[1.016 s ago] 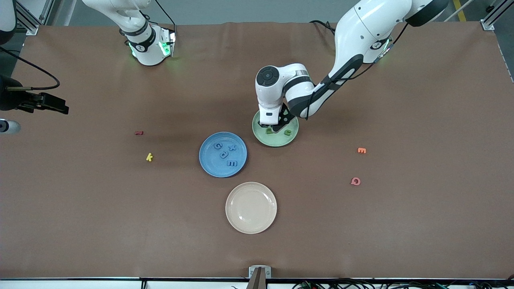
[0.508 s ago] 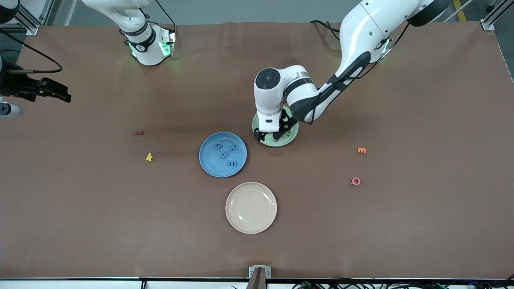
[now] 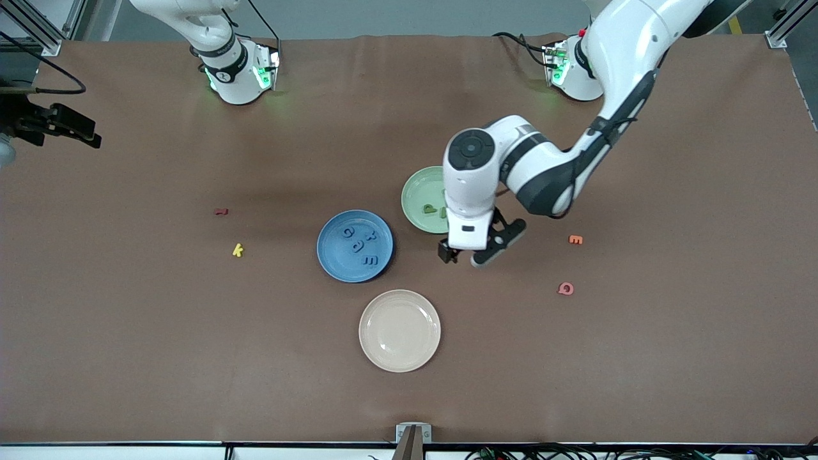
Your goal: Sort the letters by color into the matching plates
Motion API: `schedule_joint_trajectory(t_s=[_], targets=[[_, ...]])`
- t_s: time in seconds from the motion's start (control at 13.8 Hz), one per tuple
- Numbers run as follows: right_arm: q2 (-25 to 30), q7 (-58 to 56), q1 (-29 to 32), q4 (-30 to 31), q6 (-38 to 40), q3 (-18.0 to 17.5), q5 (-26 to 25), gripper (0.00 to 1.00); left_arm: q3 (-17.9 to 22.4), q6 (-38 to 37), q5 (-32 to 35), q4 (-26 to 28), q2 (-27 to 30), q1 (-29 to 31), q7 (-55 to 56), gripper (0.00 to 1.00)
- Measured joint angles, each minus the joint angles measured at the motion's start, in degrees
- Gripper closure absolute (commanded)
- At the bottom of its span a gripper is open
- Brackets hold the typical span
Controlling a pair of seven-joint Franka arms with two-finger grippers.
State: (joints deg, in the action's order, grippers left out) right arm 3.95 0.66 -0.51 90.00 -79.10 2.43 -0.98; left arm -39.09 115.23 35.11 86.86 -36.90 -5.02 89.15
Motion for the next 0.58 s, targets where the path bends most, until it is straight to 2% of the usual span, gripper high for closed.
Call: schedule_joint_trajectory(t_s=[0.36,0.58], targets=[[3.8,-0.1,-0.1,1.8,0.2,0.0,0.0,0.00,-0.1,-3.4,0.0,-3.1,4.8,8.9,-16.0,0.00],[4.5,-0.1,-0.2,2.5,0.2,0.0,0.0,0.00,-0.2,-6.9,-0.9,-4.1,7.8,11.4,-23.9,0.00]])
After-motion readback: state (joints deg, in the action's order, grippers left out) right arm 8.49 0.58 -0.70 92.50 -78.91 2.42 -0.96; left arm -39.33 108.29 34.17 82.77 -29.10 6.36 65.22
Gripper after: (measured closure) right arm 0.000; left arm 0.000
